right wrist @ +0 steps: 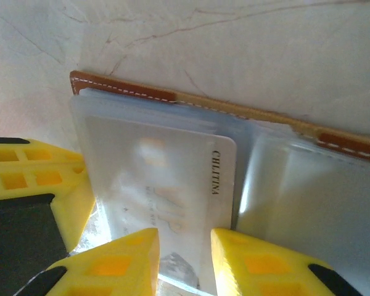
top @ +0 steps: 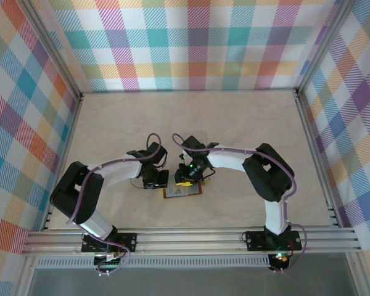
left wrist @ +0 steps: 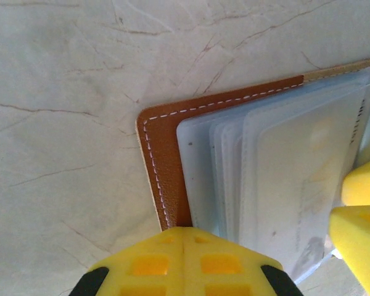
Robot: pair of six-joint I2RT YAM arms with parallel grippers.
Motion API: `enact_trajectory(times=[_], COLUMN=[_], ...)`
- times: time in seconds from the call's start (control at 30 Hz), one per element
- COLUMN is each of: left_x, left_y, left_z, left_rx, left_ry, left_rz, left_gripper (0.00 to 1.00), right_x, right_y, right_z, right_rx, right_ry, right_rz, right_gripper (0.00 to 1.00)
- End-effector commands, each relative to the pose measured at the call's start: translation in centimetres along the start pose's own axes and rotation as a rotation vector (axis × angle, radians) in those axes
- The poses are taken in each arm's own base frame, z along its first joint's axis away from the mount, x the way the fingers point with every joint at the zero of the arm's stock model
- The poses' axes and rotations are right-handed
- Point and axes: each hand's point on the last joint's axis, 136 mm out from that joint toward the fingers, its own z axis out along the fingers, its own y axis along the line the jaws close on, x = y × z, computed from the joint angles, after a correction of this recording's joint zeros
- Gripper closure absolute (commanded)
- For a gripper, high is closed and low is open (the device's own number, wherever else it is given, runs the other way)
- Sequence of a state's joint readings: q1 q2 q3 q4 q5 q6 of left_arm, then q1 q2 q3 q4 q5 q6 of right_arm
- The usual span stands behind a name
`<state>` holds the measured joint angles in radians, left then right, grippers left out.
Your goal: Take the credit cards out of the card holder
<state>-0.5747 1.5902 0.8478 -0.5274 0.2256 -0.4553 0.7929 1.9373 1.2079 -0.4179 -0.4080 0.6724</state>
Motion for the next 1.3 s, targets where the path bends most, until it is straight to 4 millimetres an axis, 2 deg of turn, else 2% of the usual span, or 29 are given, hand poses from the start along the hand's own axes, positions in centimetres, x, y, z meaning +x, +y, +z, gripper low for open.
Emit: enact_trajectory(times=[0.0,0.13,0.3,0.4,0.57,0.8,0.93,1.27], left_x=[0.5,0.1,-0.8,-1.1,-1.2,-0.3,0.2,0.7], left_y=[0.7,0.3,-0.7,-1.8,-3.0,-1.7,-0.6,0.1], left_z=[0.0,-0.6,-3.2,-3.9,-2.4,0.5,0.9,1.4], left_rx=[-0.042,-0.034,-0.016,0.023,0.030,-0.008,-0.055,-0.083], left_ry=[0.018,-0.002,-0.055,-0.067,-0.026,0.042,0.055,0.078], left_rz=[0.001,0.002,0.015,0.015,0.033,0.015,0.018,0.020], left_gripper=[0.94,0.94,0.94,0.94,0.94,0.94,0.94,0.95], right_x=[0.1,0.1,0.3,0.4,0.1,-0.1,-0.3,0.1], right_y=[-1.2,-0.2,0.9,1.3,1.0,1.0,0.4,-0.9], right_z=[-0.9,-1.3,-1.9,-2.2,-2.2,-1.8,-1.4,0.0], right_rx=[0.069,0.029,-0.026,-0.045,-0.061,-0.178,-0.216,-0.202], right_ry=[-0.021,-0.025,-0.029,-0.033,-0.022,0.021,0.035,0.072], right_rz=[0.008,0.001,-0.005,-0.010,-0.002,0.013,0.030,0.050], right_gripper=[0.68,0.67,0.66,0.65,0.65,0.68,0.70,0.73])
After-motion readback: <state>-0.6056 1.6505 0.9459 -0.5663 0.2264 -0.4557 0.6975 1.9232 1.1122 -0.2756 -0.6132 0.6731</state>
